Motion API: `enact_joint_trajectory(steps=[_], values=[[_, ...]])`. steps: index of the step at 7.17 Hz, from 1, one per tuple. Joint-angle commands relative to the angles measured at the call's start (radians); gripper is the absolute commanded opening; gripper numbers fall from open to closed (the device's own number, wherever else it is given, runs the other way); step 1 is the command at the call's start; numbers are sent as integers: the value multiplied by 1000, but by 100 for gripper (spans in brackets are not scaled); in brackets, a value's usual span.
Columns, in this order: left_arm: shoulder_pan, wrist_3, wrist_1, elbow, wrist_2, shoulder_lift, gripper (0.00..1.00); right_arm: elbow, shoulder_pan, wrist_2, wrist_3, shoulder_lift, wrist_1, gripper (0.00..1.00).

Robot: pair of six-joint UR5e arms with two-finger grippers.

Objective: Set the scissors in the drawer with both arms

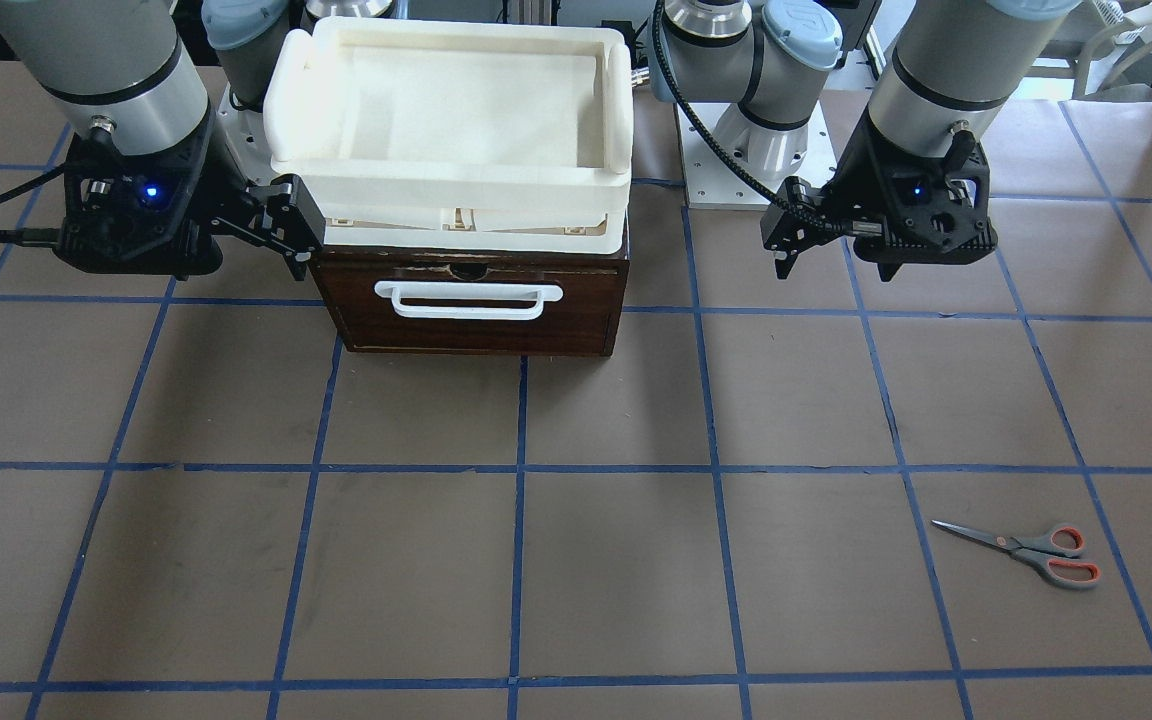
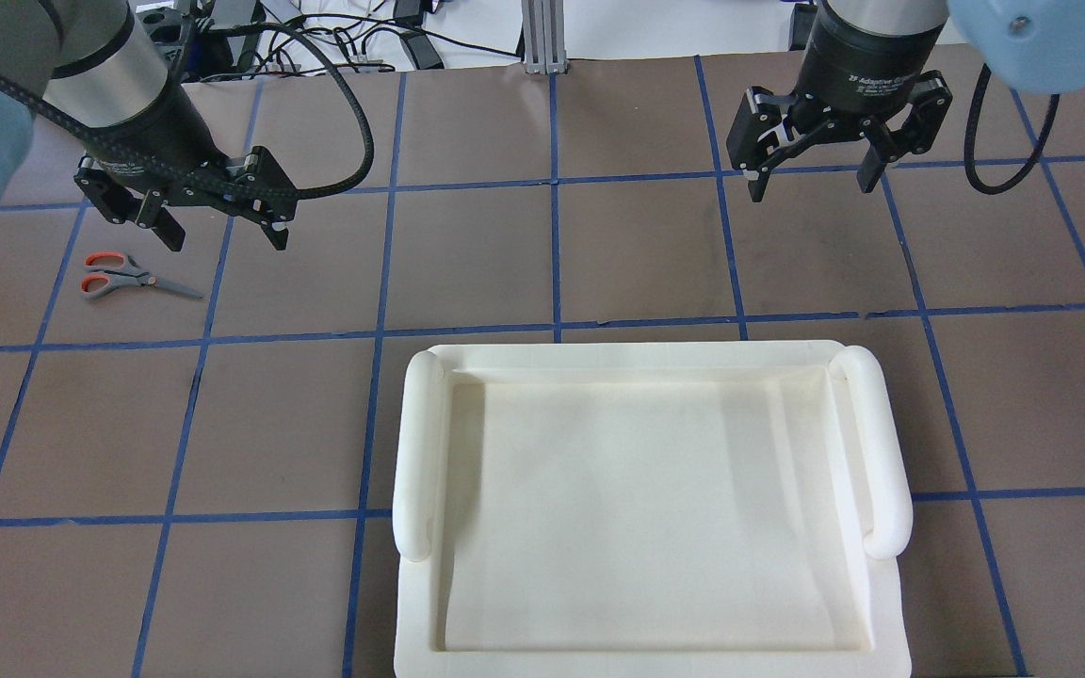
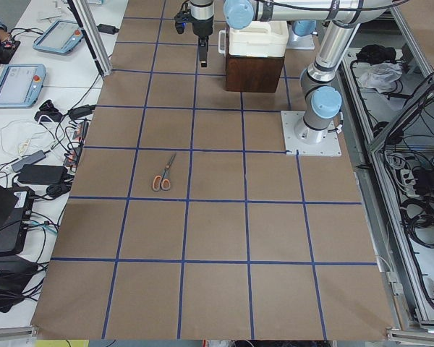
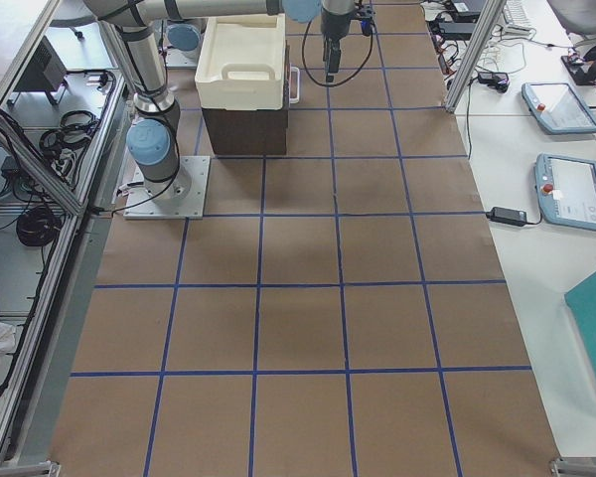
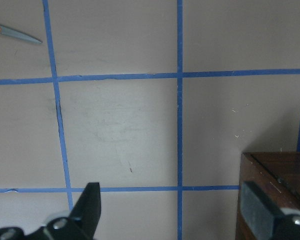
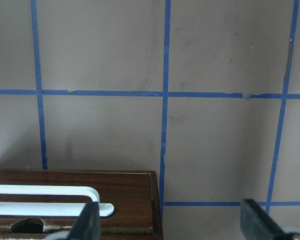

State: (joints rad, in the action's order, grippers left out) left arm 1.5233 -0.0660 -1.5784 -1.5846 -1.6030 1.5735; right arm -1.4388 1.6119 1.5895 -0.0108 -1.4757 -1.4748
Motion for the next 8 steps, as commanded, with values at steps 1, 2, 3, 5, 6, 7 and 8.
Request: enact_joint_trajectory(steps=[1,2,3,5,6,7,8], values=[[0,0,0,0,0,0,100,0,-3,-12,2,1,-4,100],[0,-2,11,0,5,6,100,-2,-3,-16,-3,11,-15,100],[-5,-6,15,2,5,13,100,-8,-3,-16,-6,8,-15,100],[-46,-149,130,0,2,69,100,-20,-3,1,-18,3,-22,100],[-66,-200,149,0,5,91,100,-20,-13,3,-155,6,-28,100],[-107,-339,203,0,3,121,100,-20,-20,1,-317,9,-88,100],[-171,-523,222,-2,3,163,100,-23,-18,4,-434,17,-110,100]])
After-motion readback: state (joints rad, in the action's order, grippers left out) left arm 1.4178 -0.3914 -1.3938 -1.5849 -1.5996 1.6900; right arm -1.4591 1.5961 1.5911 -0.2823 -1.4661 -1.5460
